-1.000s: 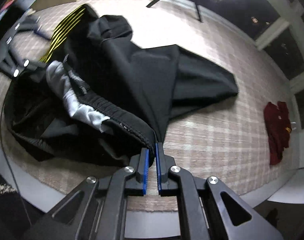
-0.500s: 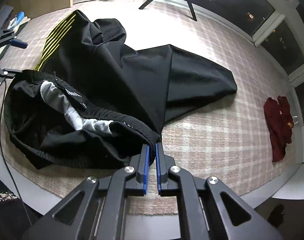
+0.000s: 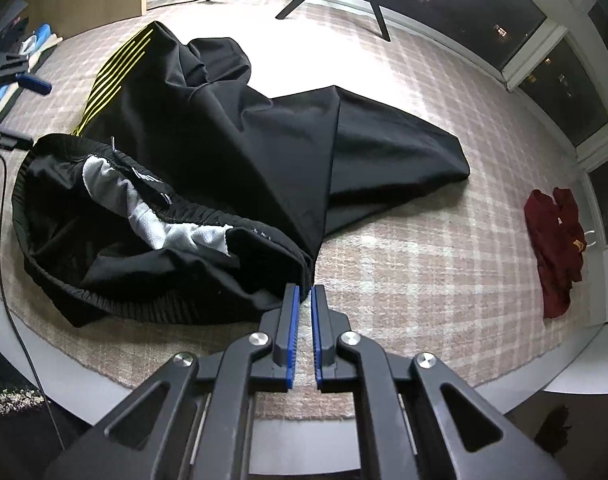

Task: Fold clothes
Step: 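Grasp the yellow-striped pants leg with the left gripper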

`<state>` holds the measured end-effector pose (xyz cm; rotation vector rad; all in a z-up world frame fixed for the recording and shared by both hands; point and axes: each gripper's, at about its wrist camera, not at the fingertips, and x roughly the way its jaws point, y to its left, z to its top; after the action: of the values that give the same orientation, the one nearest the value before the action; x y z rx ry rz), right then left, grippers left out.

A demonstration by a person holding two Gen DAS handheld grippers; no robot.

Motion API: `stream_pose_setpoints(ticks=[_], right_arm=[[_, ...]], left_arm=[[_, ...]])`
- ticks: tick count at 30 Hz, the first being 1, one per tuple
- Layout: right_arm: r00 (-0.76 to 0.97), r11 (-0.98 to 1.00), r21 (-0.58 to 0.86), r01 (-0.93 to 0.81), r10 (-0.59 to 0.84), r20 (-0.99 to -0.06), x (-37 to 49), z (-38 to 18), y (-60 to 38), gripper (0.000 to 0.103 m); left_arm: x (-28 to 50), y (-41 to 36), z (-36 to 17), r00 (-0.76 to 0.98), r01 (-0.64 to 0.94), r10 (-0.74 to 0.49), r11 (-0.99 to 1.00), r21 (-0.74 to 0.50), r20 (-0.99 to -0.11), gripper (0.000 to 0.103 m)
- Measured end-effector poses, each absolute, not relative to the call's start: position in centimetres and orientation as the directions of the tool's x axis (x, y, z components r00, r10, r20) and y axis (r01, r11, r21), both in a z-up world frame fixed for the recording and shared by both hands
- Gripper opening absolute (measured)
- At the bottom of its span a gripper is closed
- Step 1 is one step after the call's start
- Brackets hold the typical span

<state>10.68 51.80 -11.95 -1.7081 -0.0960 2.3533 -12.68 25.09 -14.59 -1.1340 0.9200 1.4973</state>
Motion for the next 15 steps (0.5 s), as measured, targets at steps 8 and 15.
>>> stream_pose_setpoints(ticks=[8, 15], right_arm=[[-0.296, -0.973, -0.178, -0.151, 0.216, -0.931, 10.8, -11.8, 52.2, 0.006], [-0.302, -0.978, -0.141, -0.152, 0.182, -0.936, 10.7, -12.1, 52.5, 0.006]], left_arm=[[-13.8, 26.8, -16.9, -0.01, -0.98, 0.196, -0.197, -0.03, -0.98, 0.063], [-14.7, 26.1, -17.0, 0.081, -0.972, 0.224, -0.199, -0.127, -0.971, 0.003]])
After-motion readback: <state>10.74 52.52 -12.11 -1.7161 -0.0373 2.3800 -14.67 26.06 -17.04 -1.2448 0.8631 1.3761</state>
